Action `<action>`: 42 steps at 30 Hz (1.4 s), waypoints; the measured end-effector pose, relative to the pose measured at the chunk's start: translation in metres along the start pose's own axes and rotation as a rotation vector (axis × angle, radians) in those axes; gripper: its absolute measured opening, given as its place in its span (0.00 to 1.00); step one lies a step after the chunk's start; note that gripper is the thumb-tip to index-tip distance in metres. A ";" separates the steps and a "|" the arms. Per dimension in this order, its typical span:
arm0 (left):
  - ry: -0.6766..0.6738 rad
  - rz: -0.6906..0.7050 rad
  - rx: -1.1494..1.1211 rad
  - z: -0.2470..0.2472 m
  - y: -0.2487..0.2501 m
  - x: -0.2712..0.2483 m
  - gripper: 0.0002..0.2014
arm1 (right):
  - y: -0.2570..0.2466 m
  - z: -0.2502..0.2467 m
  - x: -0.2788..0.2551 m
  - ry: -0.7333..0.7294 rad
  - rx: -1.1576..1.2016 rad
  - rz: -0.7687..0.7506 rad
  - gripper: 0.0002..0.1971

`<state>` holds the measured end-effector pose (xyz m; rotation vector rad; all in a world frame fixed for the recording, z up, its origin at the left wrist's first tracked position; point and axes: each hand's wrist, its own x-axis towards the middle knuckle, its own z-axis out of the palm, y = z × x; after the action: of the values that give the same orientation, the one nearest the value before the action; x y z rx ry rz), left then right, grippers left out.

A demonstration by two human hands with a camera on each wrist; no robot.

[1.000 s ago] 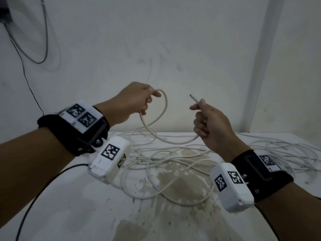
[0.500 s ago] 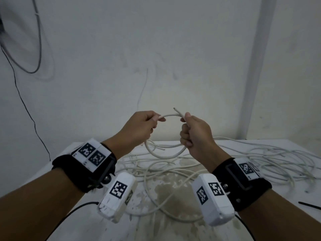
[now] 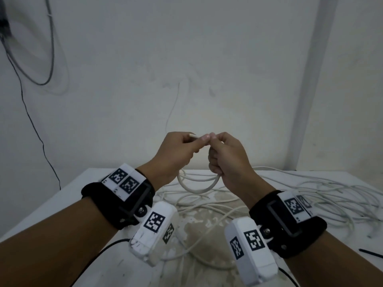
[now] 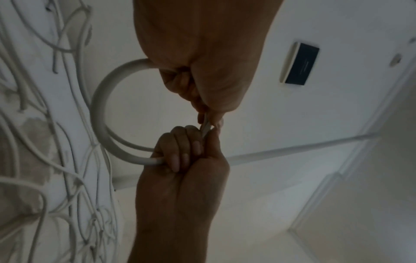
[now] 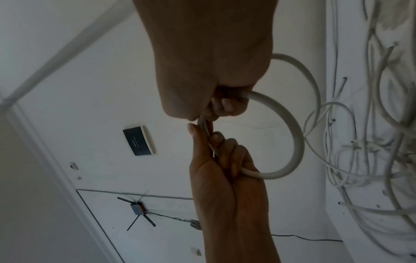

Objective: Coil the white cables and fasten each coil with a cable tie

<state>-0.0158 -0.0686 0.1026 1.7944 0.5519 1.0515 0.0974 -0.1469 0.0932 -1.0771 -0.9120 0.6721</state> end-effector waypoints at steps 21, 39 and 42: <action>0.290 0.108 0.130 0.004 -0.009 -0.011 0.11 | 0.015 -0.010 -0.005 -0.087 0.008 0.039 0.13; 0.278 0.193 0.074 -0.004 -0.020 -0.015 0.12 | 0.001 -0.026 0.008 -0.099 -0.861 -0.130 0.21; 0.261 0.179 0.046 -0.015 -0.022 -0.010 0.11 | 0.001 -0.020 0.014 -0.140 -0.789 -0.130 0.21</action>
<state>-0.0326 -0.0587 0.0814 1.7827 0.5828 1.4195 0.1220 -0.1435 0.0923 -1.6559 -1.4119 0.2685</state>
